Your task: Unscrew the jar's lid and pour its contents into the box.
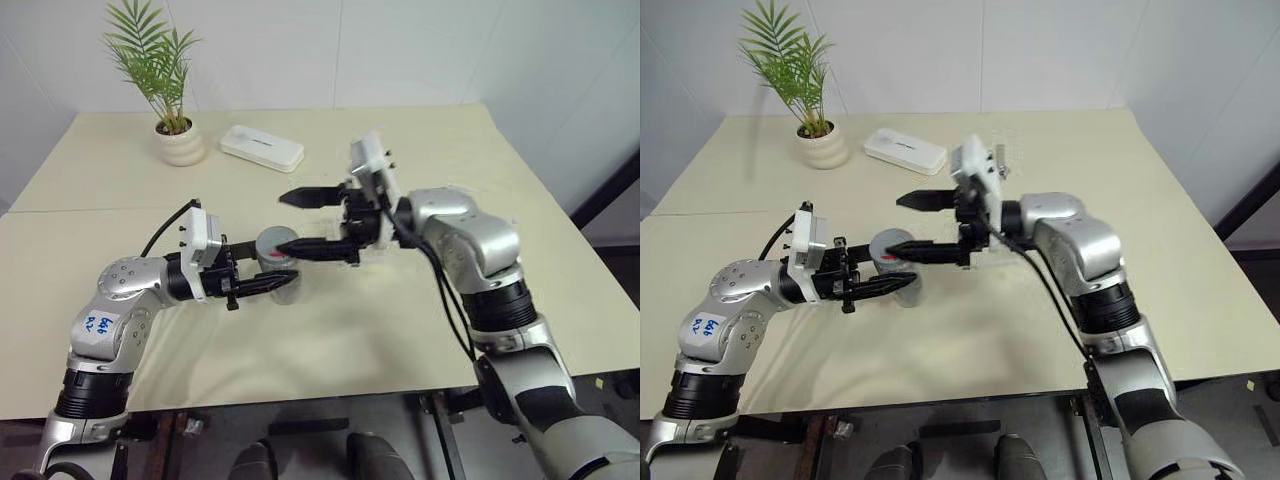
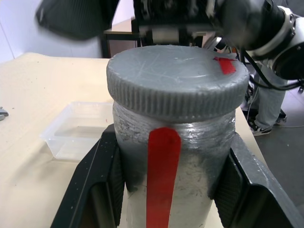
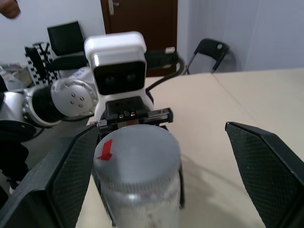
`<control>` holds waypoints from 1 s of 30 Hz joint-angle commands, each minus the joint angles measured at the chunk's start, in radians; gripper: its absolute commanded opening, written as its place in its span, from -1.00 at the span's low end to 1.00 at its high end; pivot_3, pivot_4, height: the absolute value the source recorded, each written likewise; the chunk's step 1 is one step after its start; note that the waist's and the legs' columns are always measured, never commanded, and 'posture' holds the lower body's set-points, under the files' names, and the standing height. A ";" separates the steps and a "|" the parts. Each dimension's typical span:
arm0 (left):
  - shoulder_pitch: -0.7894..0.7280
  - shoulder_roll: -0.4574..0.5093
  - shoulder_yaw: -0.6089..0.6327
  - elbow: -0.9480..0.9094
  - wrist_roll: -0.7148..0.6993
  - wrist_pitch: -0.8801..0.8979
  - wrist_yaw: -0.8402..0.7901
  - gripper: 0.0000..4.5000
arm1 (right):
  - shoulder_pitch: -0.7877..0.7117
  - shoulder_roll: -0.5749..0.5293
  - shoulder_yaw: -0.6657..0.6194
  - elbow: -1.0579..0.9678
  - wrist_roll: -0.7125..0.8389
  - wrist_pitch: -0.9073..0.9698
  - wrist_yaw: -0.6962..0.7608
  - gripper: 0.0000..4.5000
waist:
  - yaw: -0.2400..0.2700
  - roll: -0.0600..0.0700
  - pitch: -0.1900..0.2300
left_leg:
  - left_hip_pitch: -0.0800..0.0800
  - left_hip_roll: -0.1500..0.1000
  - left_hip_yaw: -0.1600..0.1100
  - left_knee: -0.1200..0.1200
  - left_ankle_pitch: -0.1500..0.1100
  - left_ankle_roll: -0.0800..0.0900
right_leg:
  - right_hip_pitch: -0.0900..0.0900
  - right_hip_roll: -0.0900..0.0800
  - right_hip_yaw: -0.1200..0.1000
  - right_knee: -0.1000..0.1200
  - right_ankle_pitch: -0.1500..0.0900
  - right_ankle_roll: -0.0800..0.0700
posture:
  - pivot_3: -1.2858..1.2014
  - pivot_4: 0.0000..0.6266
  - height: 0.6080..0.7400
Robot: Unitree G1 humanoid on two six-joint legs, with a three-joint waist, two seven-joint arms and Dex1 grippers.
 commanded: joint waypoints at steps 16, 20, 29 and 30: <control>-0.028 -0.006 -0.001 -0.022 -0.018 0.013 -0.005 -0.11 | -0.058 0.053 0.002 0.074 -0.069 -0.088 -0.027 0.99 | -0.001 0.000 0.000 | 0.000 0.001 0.000 0.000 0.000 0.000 | 0.000 0.001 0.000 0.000 0.000 0.000 | 0.03 -0.52 1.00; -0.026 -0.006 -0.001 -0.021 -0.014 0.003 -0.006 -0.11 | -0.053 0.027 -0.017 0.090 -0.062 -0.092 -0.012 0.99 | -0.001 0.000 0.000 | 0.000 0.001 0.000 0.000 0.000 0.000 | 0.000 0.001 0.000 0.000 0.000 0.000 | 0.03 -0.52 1.00; -0.027 -0.002 0.001 -0.016 -0.001 -0.019 -0.005 -0.11 | -0.028 -0.121 -0.075 0.166 -0.029 -0.069 0.058 0.99 | 0.001 0.000 0.000 | 0.000 0.001 0.000 0.000 0.000 0.000 | 0.000 0.001 0.000 0.000 0.000 0.000 | 0.03 -0.52 1.00; -0.026 -0.001 0.002 -0.016 0.000 -0.021 -0.005 -0.11 | -0.026 -0.136 -0.083 0.170 -0.023 -0.062 0.062 0.99 | 0.002 0.000 0.000 | 0.000 0.001 0.000 0.000 0.000 0.000 | 0.000 0.001 0.000 0.000 0.000 0.000 | 0.03 -0.52 1.00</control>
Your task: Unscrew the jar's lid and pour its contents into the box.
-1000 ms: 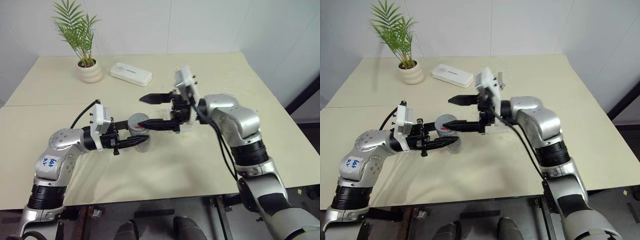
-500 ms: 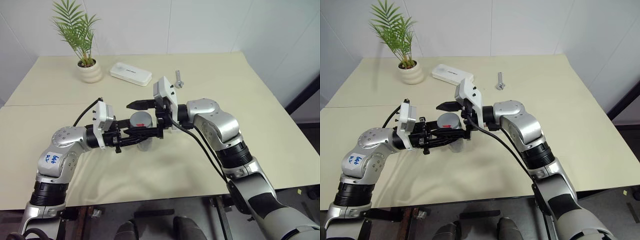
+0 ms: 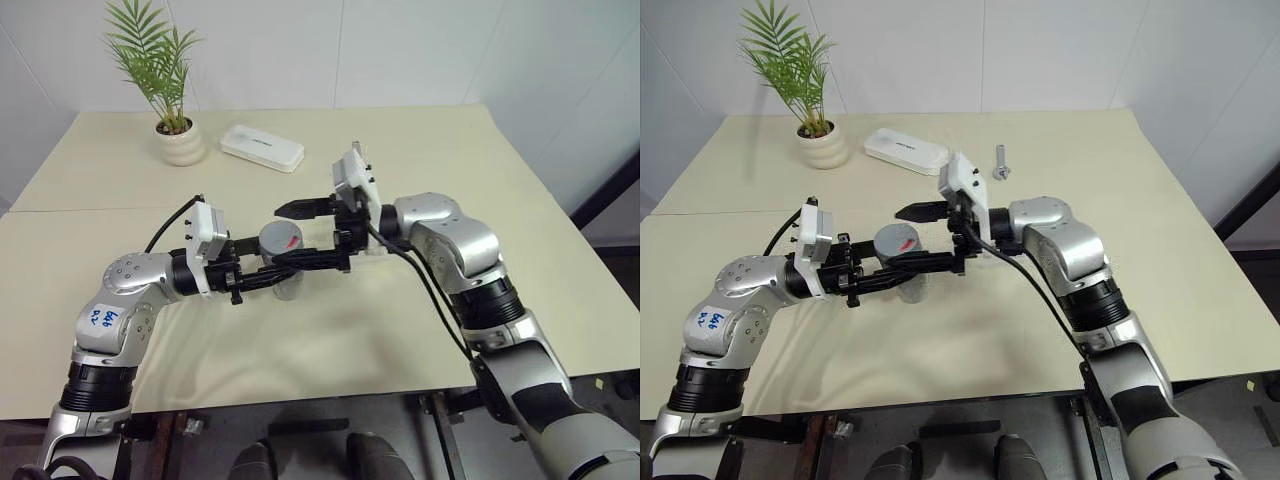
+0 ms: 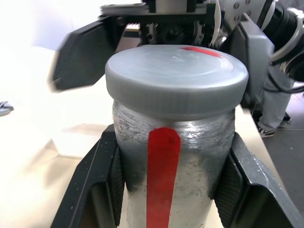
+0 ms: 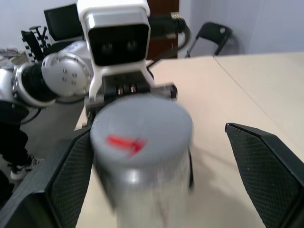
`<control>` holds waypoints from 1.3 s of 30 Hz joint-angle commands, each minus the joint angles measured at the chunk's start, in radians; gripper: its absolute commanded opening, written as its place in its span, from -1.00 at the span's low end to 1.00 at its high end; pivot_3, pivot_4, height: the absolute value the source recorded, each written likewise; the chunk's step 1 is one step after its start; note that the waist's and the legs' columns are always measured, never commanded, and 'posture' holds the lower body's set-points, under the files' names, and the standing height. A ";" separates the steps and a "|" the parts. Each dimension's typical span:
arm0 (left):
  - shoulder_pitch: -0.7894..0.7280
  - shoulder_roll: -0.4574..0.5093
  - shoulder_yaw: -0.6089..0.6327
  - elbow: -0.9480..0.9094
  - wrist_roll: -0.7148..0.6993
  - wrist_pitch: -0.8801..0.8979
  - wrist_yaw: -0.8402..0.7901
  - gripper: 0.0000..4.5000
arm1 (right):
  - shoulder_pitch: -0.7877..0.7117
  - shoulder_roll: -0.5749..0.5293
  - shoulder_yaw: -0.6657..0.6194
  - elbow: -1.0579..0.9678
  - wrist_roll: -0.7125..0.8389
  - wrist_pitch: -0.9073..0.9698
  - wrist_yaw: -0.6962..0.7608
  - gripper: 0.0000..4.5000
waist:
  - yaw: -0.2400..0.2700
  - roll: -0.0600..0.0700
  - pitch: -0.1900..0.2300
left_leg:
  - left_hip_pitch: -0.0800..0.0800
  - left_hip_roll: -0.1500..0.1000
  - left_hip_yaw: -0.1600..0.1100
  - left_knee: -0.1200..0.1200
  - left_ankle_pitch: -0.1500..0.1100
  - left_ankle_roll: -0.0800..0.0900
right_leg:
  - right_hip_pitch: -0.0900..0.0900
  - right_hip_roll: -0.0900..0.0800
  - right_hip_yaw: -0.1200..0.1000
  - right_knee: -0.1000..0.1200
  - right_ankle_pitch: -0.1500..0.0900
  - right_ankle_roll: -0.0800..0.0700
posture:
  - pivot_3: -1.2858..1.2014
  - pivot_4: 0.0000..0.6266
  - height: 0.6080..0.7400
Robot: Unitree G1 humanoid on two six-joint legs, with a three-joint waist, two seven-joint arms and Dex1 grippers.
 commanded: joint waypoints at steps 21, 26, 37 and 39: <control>0.002 0.008 0.011 -0.041 -0.012 0.003 -0.013 -0.11 | 0.037 0.006 -0.072 -0.241 0.090 0.184 -0.100 0.99 | -0.001 0.000 0.000 | 0.000 0.002 0.000 0.000 0.000 0.000 | 0.000 0.001 0.000 0.001 0.000 -0.001 | 0.03 -0.52 1.00; -0.008 0.002 0.003 -0.038 -0.011 0.004 -0.016 -0.11 | 0.018 0.075 -0.020 -0.221 0.039 0.157 -0.169 0.99 | -0.001 0.000 0.000 | 0.000 0.002 0.000 0.000 0.000 -0.001 | 0.000 0.001 0.000 0.001 0.000 -0.001 | 0.03 -0.52 1.00; -0.013 -0.002 -0.008 -0.028 -0.006 -0.009 -0.031 -0.11 | -0.006 0.140 -0.023 -0.162 0.014 0.115 -0.200 0.99 | -0.002 0.000 0.000 | 0.000 0.002 0.000 0.000 0.000 -0.001 | -0.001 0.001 0.000 0.002 0.000 -0.001 | 0.03 -0.52 1.00; -0.012 -0.001 -0.008 -0.027 -0.006 -0.011 -0.031 -0.11 | -0.008 0.131 -0.032 -0.151 0.013 0.111 -0.197 0.99 | -0.001 0.000 0.000 | 0.000 0.002 0.000 0.000 0.000 -0.001 | -0.001 0.001 0.000 0.002 -0.001 -0.001 | 0.03 -0.52 1.00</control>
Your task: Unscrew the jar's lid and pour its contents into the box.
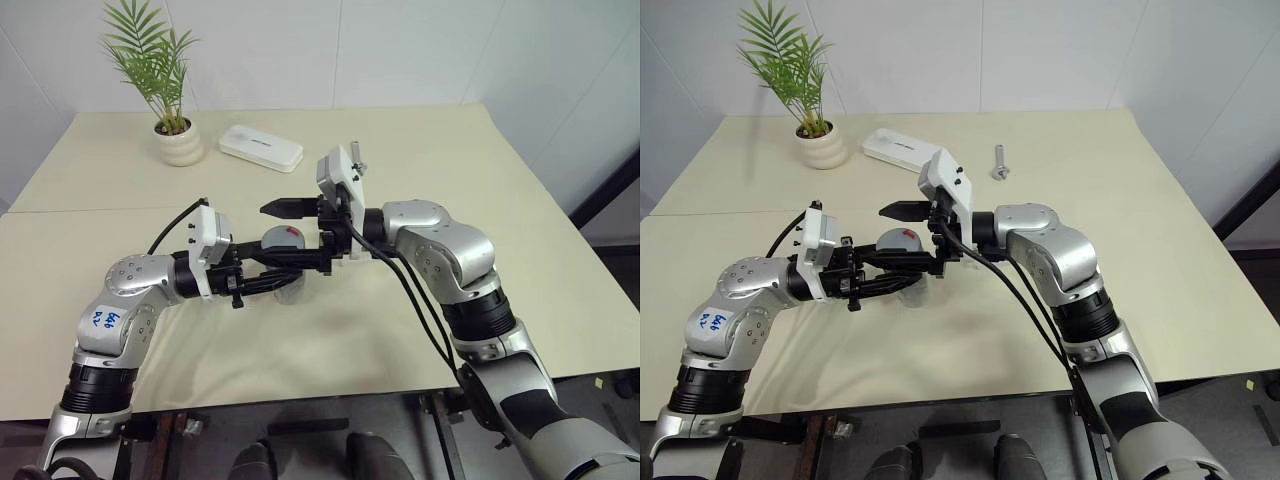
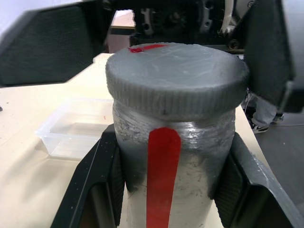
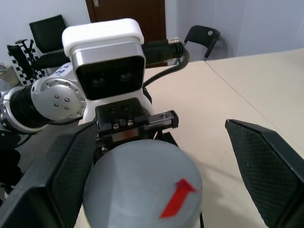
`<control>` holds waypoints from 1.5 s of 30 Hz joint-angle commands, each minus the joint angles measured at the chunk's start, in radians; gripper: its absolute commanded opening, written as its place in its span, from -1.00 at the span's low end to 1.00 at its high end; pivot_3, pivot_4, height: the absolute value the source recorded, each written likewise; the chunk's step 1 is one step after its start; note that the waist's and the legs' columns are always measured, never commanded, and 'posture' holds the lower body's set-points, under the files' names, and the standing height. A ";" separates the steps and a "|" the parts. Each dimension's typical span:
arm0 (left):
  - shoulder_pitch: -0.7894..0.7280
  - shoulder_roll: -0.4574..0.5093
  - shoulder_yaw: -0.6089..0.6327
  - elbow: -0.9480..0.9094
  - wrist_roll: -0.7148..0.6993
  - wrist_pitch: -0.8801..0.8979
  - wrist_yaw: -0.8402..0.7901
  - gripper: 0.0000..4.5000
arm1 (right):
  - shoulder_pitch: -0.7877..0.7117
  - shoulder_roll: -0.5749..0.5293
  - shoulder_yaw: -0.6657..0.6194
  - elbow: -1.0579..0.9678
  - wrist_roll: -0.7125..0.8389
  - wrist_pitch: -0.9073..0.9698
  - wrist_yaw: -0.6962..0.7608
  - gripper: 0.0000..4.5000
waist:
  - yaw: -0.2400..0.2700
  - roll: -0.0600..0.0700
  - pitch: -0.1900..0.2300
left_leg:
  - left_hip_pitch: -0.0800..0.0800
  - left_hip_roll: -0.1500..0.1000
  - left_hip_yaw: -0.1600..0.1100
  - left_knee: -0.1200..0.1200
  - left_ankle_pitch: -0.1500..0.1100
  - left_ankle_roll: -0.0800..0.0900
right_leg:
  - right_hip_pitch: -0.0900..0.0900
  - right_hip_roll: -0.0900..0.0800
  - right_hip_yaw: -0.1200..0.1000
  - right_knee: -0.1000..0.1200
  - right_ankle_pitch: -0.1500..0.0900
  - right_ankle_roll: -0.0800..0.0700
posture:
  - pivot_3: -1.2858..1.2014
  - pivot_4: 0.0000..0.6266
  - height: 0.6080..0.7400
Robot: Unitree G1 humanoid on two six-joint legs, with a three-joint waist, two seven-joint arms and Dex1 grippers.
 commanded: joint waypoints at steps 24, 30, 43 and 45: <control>-0.003 0.002 0.017 -0.015 -0.006 -0.030 -0.017 -0.11 | 0.007 -0.188 -0.148 0.082 0.078 -0.036 0.143 0.99 | 0.001 0.000 0.000 | 0.000 0.001 0.000 0.000 0.000 0.000 | -0.001 0.001 0.000 0.000 0.000 -0.001 | 0.03 -0.52 1.00; -0.008 0.002 0.016 -0.014 -0.005 -0.027 -0.016 -0.11 | 0.012 -0.145 -0.139 -0.012 0.135 0.018 0.127 0.99 | -0.001 0.000 0.000 | 0.000 0.001 0.000 0.000 0.000 0.000 | -0.001 0.001 0.000 0.002 -0.001 -0.001 | 0.03 -0.52 1.00; -0.019 -0.013 0.004 -0.017 -0.004 -0.021 -0.009 -0.11 | 0.011 -0.053 0.009 -0.065 0.019 -0.022 0.051 0.99 | 0.002 0.000 0.000 | 0.000 0.001 0.000 0.001 0.000 -0.001 | -0.002 0.001 0.000 0.004 -0.001 -0.002 | 0.03 -0.52 1.00; -0.016 -0.013 0.006 -0.018 -0.004 -0.023 -0.010 -0.11 | 0.011 -0.051 0.008 -0.062 0.017 -0.026 0.051 0.99 | 0.002 0.000 0.000 | 0.000 0.001 0.000 0.001 0.000 -0.001 | -0.002 0.001 0.000 0.004 -0.001 -0.002 | 0.03 -0.52 1.00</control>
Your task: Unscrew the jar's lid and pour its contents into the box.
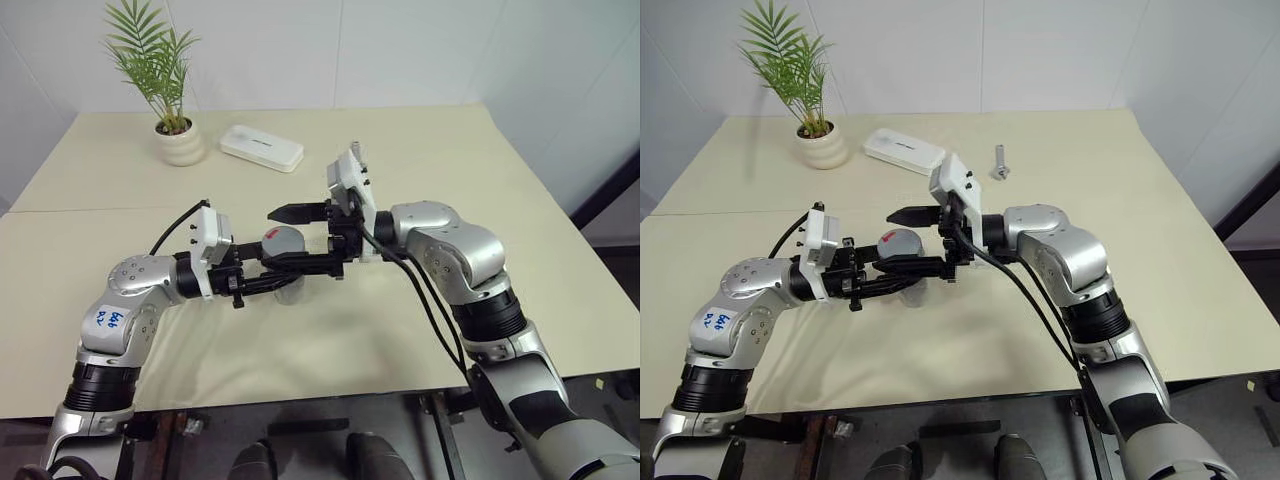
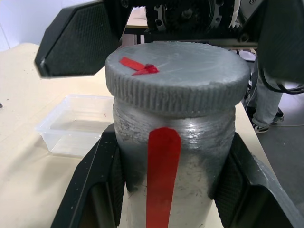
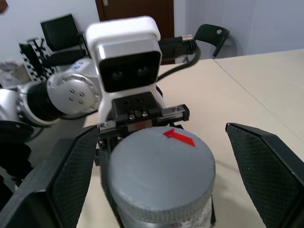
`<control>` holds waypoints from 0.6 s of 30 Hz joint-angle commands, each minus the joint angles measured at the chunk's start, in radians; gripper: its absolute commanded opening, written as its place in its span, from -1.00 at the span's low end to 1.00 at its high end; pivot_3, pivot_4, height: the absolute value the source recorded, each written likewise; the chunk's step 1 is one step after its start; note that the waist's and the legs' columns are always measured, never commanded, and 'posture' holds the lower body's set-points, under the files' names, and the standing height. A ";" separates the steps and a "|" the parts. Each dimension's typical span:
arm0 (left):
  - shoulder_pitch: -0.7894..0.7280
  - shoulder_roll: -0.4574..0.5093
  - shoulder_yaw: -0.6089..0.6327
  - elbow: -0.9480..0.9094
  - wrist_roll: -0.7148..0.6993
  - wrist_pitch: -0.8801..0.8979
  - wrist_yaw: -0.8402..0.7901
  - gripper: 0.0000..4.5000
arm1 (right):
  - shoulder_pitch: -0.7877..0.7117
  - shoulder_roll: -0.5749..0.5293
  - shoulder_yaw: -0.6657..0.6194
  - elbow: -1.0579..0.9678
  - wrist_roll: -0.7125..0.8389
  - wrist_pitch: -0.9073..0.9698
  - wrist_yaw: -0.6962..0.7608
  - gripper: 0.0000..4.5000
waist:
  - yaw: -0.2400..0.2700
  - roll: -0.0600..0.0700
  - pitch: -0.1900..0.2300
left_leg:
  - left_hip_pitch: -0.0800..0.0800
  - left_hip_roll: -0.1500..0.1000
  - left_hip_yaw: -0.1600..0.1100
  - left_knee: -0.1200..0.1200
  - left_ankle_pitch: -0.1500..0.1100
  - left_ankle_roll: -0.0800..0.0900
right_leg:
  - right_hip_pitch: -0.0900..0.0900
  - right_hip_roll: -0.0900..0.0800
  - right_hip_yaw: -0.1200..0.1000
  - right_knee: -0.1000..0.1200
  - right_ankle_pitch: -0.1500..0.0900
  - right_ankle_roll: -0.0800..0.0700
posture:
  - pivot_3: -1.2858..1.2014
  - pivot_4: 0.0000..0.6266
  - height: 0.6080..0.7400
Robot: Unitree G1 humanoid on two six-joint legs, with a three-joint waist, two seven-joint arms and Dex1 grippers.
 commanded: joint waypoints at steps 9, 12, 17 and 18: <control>-0.013 0.000 0.013 -0.033 -0.014 -0.016 0.001 -0.11 | -0.019 0.017 -0.027 -0.021 0.014 -0.030 -0.003 0.82 | -0.002 0.000 0.000 | 0.000 0.000 0.000 0.000 0.000 0.000 | 0.000 0.000 0.000 0.001 0.000 0.000 | 0.03 -0.52 1.00; -0.013 0.001 0.013 -0.031 -0.013 -0.016 0.000 -0.11 | -0.013 0.022 -0.036 -0.032 0.029 -0.024 -0.001 0.43 | -0.002 0.000 0.000 | 0.000 0.000 0.000 0.000 0.000 0.000 | 0.000 0.000 0.000 0.001 0.000 0.000 | 0.03 -0.52 1.00; -0.019 0.003 0.014 -0.022 -0.012 -0.020 -0.004 -0.11 | -0.023 0.038 -0.095 -0.013 0.074 0.008 -0.043 0.14 | -0.002 0.000 0.000 | 0.000 0.000 0.000 0.000 0.000 0.000 | 0.000 0.000 0.000 0.001 0.000 0.000 | 0.03 -0.52 1.00; -0.019 0.004 0.015 -0.022 -0.012 -0.020 -0.004 -0.11 | -0.035 0.049 -0.141 -0.006 0.118 0.038 -0.067 0.14 | -0.002 0.000 0.000 | 0.000 0.000 0.000 0.000 0.000 0.000 | 0.000 0.000 0.000 0.001 0.000 0.000 | 0.03 -0.52 1.00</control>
